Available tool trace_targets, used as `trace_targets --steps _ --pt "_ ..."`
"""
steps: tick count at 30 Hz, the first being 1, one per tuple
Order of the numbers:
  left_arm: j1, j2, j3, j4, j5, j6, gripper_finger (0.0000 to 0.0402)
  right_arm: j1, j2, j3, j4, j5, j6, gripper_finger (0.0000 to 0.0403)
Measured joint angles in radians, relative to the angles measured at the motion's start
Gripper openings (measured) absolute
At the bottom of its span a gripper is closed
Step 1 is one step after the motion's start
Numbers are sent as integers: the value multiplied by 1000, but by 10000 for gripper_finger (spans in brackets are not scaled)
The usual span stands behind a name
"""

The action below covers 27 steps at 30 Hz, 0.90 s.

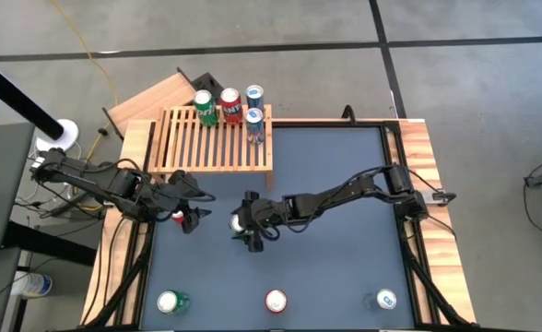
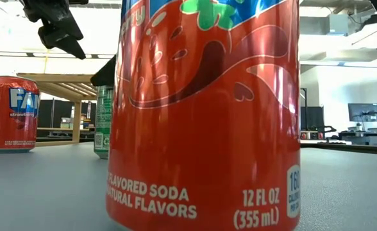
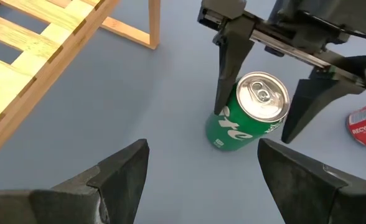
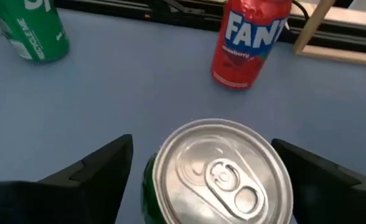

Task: Place canned beverage on shelf
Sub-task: Move the top green soda can to the center of the table, then put the top red soda can on the shelf aligned with the other red soda can

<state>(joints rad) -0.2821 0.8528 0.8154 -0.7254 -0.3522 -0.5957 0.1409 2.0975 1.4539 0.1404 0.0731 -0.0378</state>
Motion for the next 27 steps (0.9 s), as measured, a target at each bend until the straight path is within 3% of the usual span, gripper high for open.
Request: trace_targets --steps 7,18,22,27 --pt "0 0 0 0 1 -1 288 4 -15 37 -43 -5 -70 397" --pt "0 53 0 107 21 -100 288 1 -227 25 -306 -44 -121 380" --pt "0 151 0 179 95 -105 288 18 -340 -61 -379 11 -87 380" --pt "4 259 21 174 89 -130 288 72 -503 -263 -320 159 6 380"
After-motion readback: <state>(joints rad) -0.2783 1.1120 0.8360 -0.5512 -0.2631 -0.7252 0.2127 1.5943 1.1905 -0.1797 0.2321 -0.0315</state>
